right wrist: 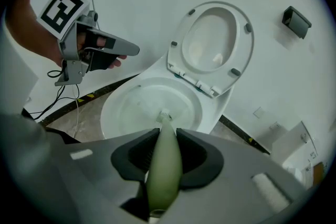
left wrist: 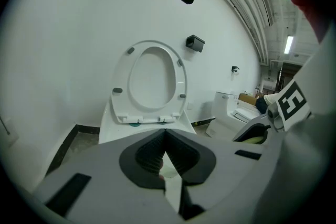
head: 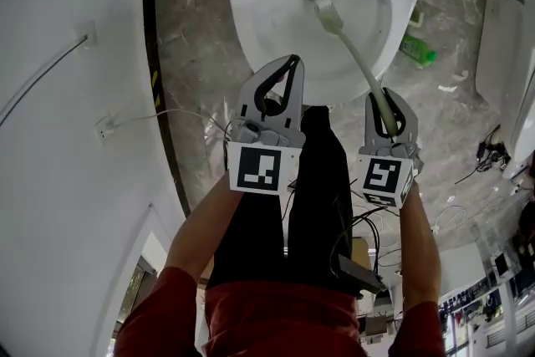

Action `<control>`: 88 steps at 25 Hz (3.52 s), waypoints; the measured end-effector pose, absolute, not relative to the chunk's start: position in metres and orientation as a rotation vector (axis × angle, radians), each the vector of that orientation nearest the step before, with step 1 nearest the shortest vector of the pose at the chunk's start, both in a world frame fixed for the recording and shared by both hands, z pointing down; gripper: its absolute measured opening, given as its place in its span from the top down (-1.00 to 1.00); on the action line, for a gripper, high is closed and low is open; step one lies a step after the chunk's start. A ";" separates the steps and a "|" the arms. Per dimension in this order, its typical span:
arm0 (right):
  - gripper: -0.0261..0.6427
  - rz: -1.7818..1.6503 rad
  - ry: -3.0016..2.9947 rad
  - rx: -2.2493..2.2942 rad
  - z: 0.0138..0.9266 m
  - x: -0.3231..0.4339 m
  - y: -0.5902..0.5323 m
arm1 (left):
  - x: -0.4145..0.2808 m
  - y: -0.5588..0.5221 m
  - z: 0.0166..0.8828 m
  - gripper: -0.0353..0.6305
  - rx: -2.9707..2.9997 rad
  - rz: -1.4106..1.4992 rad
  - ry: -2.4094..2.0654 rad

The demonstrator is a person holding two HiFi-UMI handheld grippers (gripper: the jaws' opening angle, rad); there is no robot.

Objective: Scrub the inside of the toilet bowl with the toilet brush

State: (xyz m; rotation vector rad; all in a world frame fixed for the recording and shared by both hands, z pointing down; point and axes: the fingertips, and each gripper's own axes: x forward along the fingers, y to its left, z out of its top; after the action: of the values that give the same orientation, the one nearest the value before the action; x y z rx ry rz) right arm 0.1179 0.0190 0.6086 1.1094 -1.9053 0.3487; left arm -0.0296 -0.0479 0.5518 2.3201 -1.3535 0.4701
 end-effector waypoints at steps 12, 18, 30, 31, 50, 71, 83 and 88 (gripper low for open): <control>0.59 0.294 -1.886 0.978 0.640 0.116 0.032 | -0.021 -0.041 0.558 0.88 2.307 0.447 -1.282; 0.60 0.118 -1.877 0.871 0.645 0.125 0.010 | -0.024 -0.044 0.557 0.88 2.290 0.446 -1.288; 0.60 -0.254 -1.840 0.696 0.645 0.135 -0.054 | -0.024 -0.055 0.552 0.88 2.297 0.448 -1.300; 0.60 -0.264 -1.841 0.689 0.645 0.134 -0.057 | -0.023 -0.055 0.552 0.88 2.296 0.448 -1.298; 0.60 0.121 -1.855 0.856 0.656 0.119 -0.001 | -0.028 -0.054 0.551 0.88 2.284 0.458 -1.307; 0.59 1.390 -1.485 1.701 0.661 0.049 0.020 | -0.085 -0.065 0.546 0.88 2.258 0.477 -1.416; 0.59 1.747 -1.298 1.972 0.677 0.039 -0.024 | -0.094 -0.085 0.544 0.88 2.304 0.505 -1.393; 0.59 1.967 -1.197 2.067 0.677 0.039 -0.036 | -0.091 -0.092 0.543 0.88 2.314 0.511 -1.372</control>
State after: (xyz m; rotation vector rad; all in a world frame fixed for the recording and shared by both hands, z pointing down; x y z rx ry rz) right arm 0.0386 -0.0358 0.6769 2.0671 -1.1973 1.9671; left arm -0.0907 -0.0920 0.5430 2.3144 -1.3717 0.5109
